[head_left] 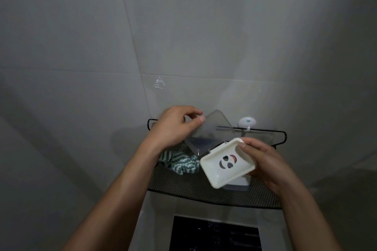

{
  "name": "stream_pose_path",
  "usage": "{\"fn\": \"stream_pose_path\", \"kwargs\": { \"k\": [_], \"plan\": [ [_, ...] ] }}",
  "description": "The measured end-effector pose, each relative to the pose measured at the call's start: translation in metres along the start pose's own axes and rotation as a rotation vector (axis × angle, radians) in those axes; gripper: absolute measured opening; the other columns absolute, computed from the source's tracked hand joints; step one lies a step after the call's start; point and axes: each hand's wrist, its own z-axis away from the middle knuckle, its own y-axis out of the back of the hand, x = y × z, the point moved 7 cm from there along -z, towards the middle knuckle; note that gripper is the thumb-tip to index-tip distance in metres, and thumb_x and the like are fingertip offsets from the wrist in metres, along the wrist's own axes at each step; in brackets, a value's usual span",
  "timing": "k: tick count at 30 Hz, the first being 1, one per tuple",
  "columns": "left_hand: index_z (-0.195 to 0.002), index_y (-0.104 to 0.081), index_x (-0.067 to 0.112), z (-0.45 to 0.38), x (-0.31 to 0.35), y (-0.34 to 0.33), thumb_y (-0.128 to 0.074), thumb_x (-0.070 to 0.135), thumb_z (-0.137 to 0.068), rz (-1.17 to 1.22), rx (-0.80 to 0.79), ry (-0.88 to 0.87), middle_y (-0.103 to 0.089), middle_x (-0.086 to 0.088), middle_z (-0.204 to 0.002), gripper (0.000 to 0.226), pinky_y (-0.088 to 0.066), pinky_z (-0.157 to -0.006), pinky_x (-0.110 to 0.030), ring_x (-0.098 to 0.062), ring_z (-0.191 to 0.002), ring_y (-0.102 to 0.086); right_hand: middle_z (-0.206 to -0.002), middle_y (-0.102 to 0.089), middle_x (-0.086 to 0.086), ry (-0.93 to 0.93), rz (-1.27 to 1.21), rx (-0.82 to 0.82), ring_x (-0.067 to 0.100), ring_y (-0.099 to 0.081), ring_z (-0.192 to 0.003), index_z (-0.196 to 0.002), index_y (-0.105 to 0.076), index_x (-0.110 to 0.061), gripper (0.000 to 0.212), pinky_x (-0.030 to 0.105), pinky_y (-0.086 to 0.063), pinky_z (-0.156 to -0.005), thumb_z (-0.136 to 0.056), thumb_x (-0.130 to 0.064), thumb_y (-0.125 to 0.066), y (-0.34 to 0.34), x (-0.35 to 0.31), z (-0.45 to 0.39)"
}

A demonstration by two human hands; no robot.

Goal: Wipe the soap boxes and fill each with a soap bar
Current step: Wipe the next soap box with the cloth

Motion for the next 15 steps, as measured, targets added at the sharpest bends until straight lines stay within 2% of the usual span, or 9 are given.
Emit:
{"fn": "stream_pose_path", "kwargs": {
  "k": [3, 5, 7, 9, 12, 15],
  "plan": [
    [-0.113, -0.073, 0.027, -0.001, 0.003, -0.003, -0.065, 0.038, -0.091, 0.028, -0.019, -0.002, -0.071, 0.012, -0.097, 0.026, -0.042, -0.071, -0.014, 0.009, -0.071, -0.057, -0.091, -0.077, 0.01, 0.012, 0.006, -0.027, 0.019, -0.073, -0.075, -0.101, -0.079, -0.025, 0.017, 0.029, -0.055, -0.058, -0.092, -0.019, -0.066, -0.006, -0.004, 0.0],
    [-0.109, -0.074, 0.025, -0.001, 0.005, -0.006, -0.068, 0.034, -0.09, 0.057, -0.04, -0.01, -0.071, 0.013, -0.093, 0.022, -0.042, -0.07, -0.01, 0.011, -0.074, -0.058, -0.092, -0.077, 0.011, 0.02, 0.02, -0.041, 0.021, -0.072, -0.077, -0.101, -0.079, -0.025, 0.017, 0.031, -0.056, -0.062, -0.093, -0.019, -0.065, -0.008, -0.005, -0.001],
    [-0.105, -0.077, 0.023, 0.0, 0.004, -0.008, -0.069, 0.031, -0.089, 0.081, -0.055, -0.001, -0.073, 0.01, -0.09, 0.019, -0.046, -0.074, -0.017, 0.004, -0.078, -0.062, -0.093, -0.077, 0.011, 0.032, 0.032, -0.042, 0.022, -0.072, -0.079, -0.102, -0.079, -0.026, 0.016, 0.033, -0.056, -0.065, -0.092, -0.02, -0.066, -0.009, -0.007, -0.001],
    [-0.098, -0.077, 0.021, 0.001, 0.0, -0.008, -0.069, 0.027, -0.089, 0.136, -0.055, 0.029, -0.074, 0.005, -0.083, 0.013, -0.048, -0.072, -0.021, -0.003, -0.074, -0.064, -0.096, -0.077, 0.011, 0.045, 0.023, -0.027, 0.023, -0.072, -0.081, -0.103, -0.078, -0.026, 0.02, 0.034, -0.056, -0.066, -0.084, -0.027, -0.072, -0.008, -0.008, -0.002],
    [-0.091, -0.074, 0.011, 0.007, -0.015, -0.012, -0.068, 0.019, -0.091, 0.355, -0.035, 0.15, -0.074, -0.009, -0.08, 0.009, -0.049, -0.06, -0.026, -0.01, -0.058, -0.06, -0.1, -0.078, 0.007, 0.047, -0.018, 0.024, 0.023, -0.075, -0.086, -0.107, -0.075, -0.027, 0.042, 0.036, -0.057, -0.069, -0.067, -0.039, -0.078, -0.002, -0.007, -0.003],
    [-0.089, -0.066, 0.003, 0.017, -0.035, -0.019, -0.063, 0.012, -0.094, 0.599, -0.005, 0.321, -0.071, -0.02, -0.087, 0.011, -0.049, -0.047, -0.028, -0.02, -0.05, -0.058, -0.105, -0.078, 0.005, 0.043, -0.082, 0.052, 0.025, -0.076, -0.094, -0.117, -0.068, -0.023, 0.053, 0.033, -0.06, -0.069, -0.067, -0.036, -0.08, 0.005, -0.003, -0.002]
  ]
}}
